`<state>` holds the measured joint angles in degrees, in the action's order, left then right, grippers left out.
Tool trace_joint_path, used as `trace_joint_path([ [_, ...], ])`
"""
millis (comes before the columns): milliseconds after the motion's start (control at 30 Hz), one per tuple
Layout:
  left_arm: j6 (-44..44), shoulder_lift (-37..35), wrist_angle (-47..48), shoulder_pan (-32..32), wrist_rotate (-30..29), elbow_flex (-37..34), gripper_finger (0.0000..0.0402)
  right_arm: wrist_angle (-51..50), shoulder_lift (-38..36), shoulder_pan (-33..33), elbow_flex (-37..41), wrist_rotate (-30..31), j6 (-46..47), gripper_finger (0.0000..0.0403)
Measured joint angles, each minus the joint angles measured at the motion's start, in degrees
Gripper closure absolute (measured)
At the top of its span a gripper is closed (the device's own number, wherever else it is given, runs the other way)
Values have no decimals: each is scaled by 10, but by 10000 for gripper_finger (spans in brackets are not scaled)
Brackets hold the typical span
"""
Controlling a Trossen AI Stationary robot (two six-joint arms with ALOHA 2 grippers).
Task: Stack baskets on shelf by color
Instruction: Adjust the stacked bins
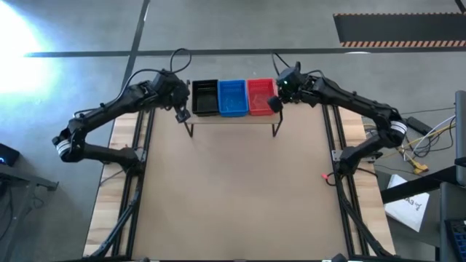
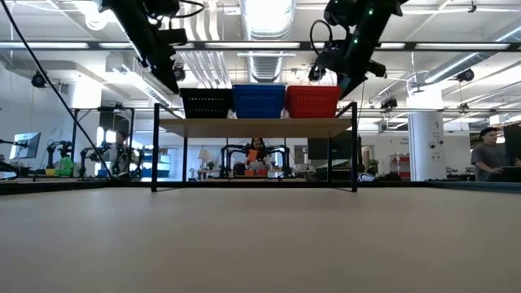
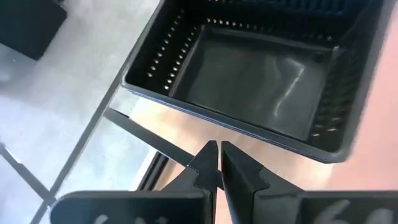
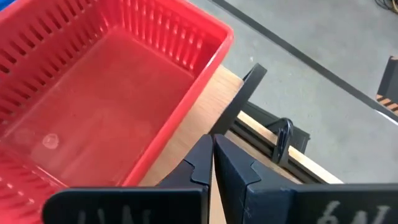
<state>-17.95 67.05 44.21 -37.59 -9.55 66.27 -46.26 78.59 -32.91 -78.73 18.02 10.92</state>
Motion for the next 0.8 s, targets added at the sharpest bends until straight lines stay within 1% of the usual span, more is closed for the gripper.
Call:
trace_joint_path([
  [233, -46, 37, -57, -28, 1, -1, 398, 32, -5, 0, 41, -2, 10, 394],
  [367, -69, 62, -95, -29, 15, 0, 398, 34, -4, 3, 42, -5, 11, 394],
  [500, -77, 80, -112, -29, 16, 0, 398, 31, -7, 11, 42, -4, 20, 394],
  [633, -80, 76, -114, -29, 15, 1, 398, 30, -8, 14, 42, -4, 24, 394],
  [800, -80, 46, -107, -28, 10, 2, 398, 36, -7, 14, 42, -5, 34, 394],
])
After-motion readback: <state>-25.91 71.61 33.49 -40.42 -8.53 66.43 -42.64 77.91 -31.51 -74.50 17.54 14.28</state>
